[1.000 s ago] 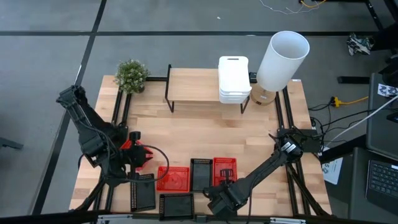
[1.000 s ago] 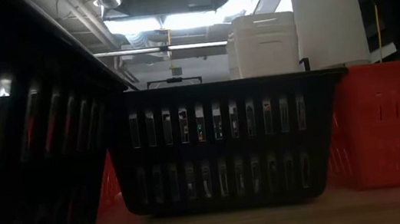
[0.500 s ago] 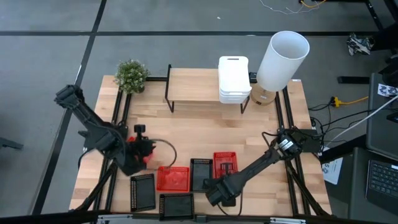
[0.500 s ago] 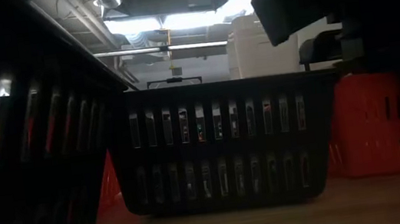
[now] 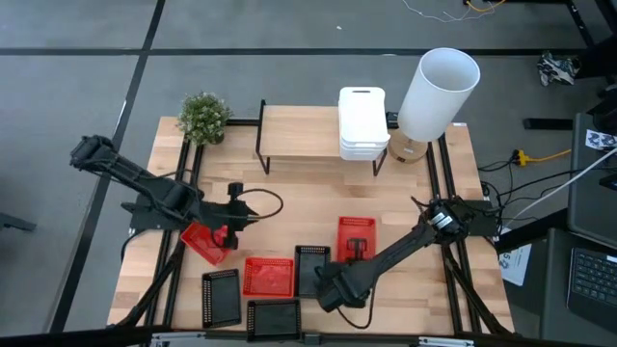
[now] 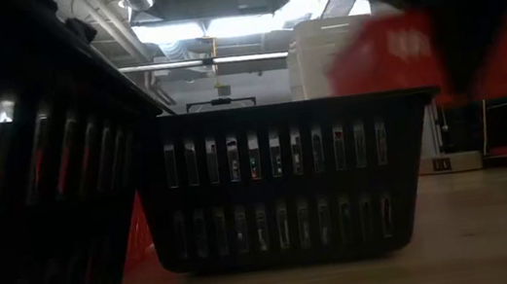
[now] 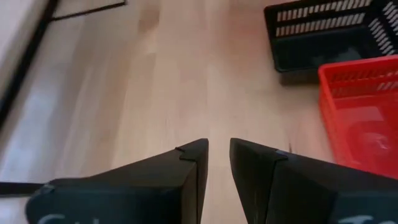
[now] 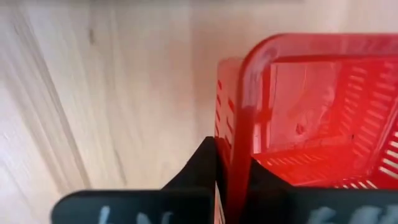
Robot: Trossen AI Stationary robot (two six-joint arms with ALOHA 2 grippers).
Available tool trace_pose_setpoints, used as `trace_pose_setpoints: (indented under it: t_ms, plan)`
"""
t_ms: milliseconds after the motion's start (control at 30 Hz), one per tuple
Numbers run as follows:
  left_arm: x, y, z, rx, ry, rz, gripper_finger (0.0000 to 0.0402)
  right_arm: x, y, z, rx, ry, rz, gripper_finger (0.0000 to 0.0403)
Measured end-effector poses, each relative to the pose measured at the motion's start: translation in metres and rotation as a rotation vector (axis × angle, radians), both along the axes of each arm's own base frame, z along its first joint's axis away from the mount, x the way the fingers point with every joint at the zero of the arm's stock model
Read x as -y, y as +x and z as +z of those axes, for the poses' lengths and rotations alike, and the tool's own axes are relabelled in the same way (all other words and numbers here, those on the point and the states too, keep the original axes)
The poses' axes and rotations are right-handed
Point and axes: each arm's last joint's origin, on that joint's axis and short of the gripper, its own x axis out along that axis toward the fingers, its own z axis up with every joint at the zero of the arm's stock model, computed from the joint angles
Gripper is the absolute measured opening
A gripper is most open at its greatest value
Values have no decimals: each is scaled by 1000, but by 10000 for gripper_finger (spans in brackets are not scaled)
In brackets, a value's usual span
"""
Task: Stack baskets on shelf by color
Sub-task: Put the bottom right red bin on the shelf
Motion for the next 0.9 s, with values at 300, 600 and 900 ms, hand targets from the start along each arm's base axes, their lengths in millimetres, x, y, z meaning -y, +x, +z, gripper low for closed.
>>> trace_pose_setpoints:
  t_ms: [300, 600, 900]
  plan:
    - [-6, 0, -13, -11, -27, 13, 60, 22, 29, 90, 310, -139, 183, 0]
    - [-3, -1, -16, -42, -104, -47, 60, 114, 36, 155, 451, -294, 188, 0]
    - [-3, -1, -16, -40, -120, -34, 60, 229, 55, 185, 543, -216, 284, 0]
